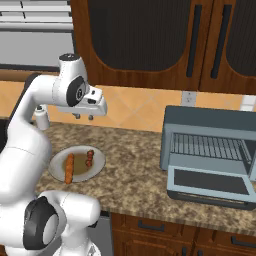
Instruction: Pick up the kebab skewer and baguette bread, and place them inside the toaster oven. Close the toaster oven door and start by setting the timer.
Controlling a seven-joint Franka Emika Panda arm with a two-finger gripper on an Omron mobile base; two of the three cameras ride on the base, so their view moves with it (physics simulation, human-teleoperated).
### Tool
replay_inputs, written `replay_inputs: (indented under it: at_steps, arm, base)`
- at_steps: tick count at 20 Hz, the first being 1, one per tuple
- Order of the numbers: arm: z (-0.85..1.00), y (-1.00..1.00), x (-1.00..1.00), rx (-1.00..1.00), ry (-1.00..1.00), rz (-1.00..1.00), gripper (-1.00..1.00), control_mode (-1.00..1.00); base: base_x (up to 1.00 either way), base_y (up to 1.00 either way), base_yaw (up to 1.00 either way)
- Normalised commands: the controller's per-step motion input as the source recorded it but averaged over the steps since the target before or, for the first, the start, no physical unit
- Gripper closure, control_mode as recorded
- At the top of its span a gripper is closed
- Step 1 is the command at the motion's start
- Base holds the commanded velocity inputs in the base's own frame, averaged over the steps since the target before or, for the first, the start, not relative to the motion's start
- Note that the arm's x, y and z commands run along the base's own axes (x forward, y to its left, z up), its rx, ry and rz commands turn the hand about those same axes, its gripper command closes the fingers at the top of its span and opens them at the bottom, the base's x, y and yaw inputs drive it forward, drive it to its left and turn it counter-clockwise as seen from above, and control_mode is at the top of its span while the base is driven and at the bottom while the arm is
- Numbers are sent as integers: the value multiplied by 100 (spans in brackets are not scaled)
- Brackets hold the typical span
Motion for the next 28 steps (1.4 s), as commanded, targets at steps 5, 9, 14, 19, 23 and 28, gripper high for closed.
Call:
replay_inputs:
  at_steps: [5, 9, 14, 19, 23, 28]
  arm:
    - [-6, -60, -52, 7, -21, 2, -100, -100]
    - [-9, -100, -94, 11, -25, 0, -100, -100]
    - [-22, -100, -78, 7, -13, -5, -100, -100]
    - [-18, -99, -33, 1, -8, -14, -100, -100]
    - [0, -81, 4, 0, -9, -7, -100, -100]
    - [-4, -97, 11, 1, -10, -7, -100, -100]
  base:
    - [0, 0, 0]
    - [0, 0, 0]
    - [0, 0, 0]
    - [0, 0, 0]
    - [0, 0, 0]
    - [0, 0, 0]
